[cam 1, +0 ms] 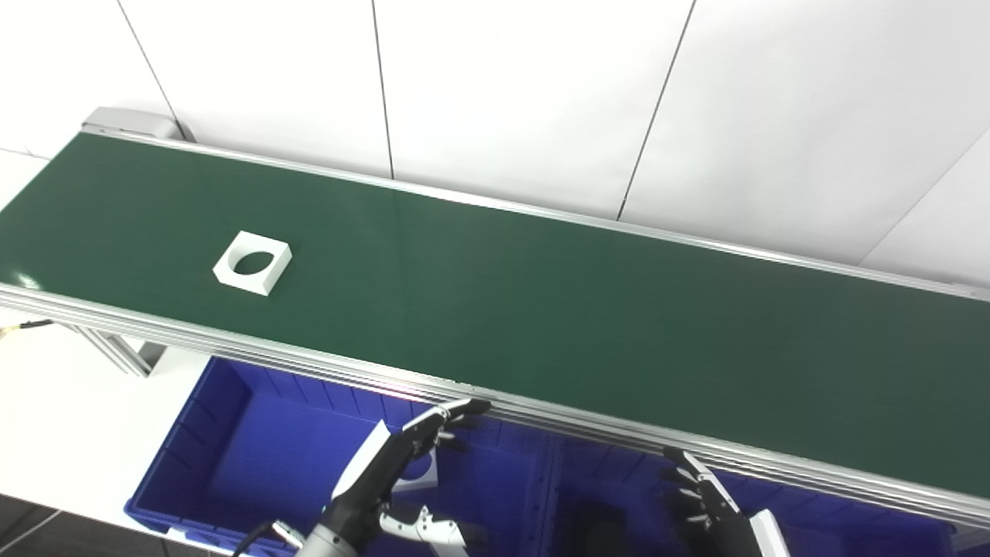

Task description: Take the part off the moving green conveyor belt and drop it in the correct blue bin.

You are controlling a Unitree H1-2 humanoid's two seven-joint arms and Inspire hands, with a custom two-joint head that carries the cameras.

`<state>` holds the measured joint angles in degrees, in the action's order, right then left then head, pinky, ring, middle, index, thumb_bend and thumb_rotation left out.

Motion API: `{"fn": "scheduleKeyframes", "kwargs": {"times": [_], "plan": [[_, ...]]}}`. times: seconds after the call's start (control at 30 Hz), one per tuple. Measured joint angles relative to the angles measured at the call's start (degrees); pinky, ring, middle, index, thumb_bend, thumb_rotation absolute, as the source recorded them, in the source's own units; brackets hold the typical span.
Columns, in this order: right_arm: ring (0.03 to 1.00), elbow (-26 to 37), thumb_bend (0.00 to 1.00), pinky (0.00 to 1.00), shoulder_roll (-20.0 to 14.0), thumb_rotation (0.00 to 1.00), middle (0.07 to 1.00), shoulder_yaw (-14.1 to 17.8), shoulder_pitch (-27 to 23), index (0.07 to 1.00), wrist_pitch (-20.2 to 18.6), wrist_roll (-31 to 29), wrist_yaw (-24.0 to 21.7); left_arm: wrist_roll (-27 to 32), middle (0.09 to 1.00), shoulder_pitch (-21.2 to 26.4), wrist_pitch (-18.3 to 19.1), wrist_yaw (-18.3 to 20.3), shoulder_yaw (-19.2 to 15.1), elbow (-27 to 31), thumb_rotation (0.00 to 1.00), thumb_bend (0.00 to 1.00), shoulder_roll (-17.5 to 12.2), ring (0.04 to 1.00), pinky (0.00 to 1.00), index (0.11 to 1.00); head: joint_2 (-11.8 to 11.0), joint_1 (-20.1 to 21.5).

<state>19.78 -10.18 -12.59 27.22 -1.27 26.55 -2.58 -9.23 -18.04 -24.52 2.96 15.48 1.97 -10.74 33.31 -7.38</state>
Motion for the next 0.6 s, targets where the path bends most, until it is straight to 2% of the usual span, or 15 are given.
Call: {"fn": "scheduleKeyframes", "kwargs": {"times": [0.1, 0.3, 0.4, 0.47, 0.6], "plan": [[0.721, -0.2, 0.86, 0.53, 0.5, 0.15, 0.798, 0.0, -0.3, 0.869, 0.4, 0.1, 0.9, -0.2, 0.866, 2.6, -0.1, 0.2, -0.8, 1.4, 0.41, 1.00, -1.9, 0.827, 0.71, 0.839, -0.8, 0.1], [0.725, -1.7, 0.86, 0.52, 1.0, 0.17, 0.796, -0.2, -0.6, 0.867, 0.9, 0.4, 1.1, -2.2, 0.870, 7.4, 0.0, 0.8, -5.2, 4.0, 0.42, 1.00, -5.1, 0.822, 0.68, 0.847, -1.6, 0.0], [0.726, -1.7, 0.86, 0.52, 1.1, 0.15, 0.786, -0.3, -0.9, 0.869, 0.9, 0.7, 1.1, -2.2, 0.905, 8.4, 0.5, 2.6, -5.8, 5.0, 0.40, 0.97, -6.3, 0.859, 0.73, 0.882, -1.6, 0.0], [0.729, -1.7, 0.87, 0.57, 1.1, 0.13, 0.780, -0.4, -1.2, 0.864, 0.9, 1.2, 1.1, -2.3, 0.924, 9.1, 1.0, 4.5, -6.2, 5.7, 0.41, 0.94, -7.6, 0.880, 0.78, 0.910, -1.8, 0.0], [0.736, -1.9, 0.87, 0.61, 1.0, 0.13, 0.775, -0.3, -1.7, 0.859, 0.9, 1.3, 1.1, -2.8, 0.927, 11.5, 1.6, 6.5, -8.3, 6.4, 0.42, 0.91, -11.2, 0.911, 0.86, 0.911, -2.0, 0.2]]}}
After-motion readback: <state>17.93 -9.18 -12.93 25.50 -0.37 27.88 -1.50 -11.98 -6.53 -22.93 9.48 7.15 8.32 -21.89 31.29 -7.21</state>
